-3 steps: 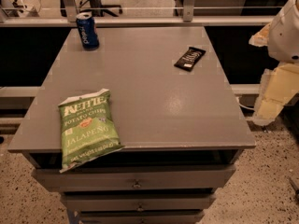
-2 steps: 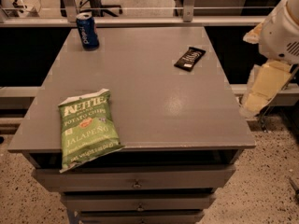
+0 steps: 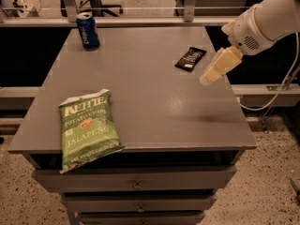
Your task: Move rxbar chocolate near green jalapeno chip bag
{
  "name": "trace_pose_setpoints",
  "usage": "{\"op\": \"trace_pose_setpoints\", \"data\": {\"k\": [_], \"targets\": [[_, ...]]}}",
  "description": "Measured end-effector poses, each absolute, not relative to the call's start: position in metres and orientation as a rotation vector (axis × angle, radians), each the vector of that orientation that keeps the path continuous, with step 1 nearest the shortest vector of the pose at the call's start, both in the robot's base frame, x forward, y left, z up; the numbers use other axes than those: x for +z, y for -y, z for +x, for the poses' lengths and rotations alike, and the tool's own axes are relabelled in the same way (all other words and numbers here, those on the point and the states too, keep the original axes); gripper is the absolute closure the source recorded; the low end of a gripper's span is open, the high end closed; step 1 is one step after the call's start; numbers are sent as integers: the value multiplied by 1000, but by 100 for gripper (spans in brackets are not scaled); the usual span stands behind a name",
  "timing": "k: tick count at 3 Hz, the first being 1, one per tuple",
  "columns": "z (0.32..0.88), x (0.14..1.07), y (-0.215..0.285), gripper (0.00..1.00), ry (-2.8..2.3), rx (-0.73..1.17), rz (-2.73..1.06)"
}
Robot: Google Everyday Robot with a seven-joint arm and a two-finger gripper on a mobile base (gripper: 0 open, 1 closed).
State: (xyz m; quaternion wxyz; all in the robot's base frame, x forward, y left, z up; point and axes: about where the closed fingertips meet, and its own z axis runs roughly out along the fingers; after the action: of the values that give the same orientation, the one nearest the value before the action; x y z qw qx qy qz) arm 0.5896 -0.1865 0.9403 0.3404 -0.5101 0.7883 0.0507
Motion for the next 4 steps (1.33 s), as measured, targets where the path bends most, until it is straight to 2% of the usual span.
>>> {"op": "trace_pose_setpoints", "data": {"k": [2, 4], "targets": [[708, 902, 168, 0, -1909, 312, -1047], [780, 851, 170, 0, -1929, 377, -934]]}}
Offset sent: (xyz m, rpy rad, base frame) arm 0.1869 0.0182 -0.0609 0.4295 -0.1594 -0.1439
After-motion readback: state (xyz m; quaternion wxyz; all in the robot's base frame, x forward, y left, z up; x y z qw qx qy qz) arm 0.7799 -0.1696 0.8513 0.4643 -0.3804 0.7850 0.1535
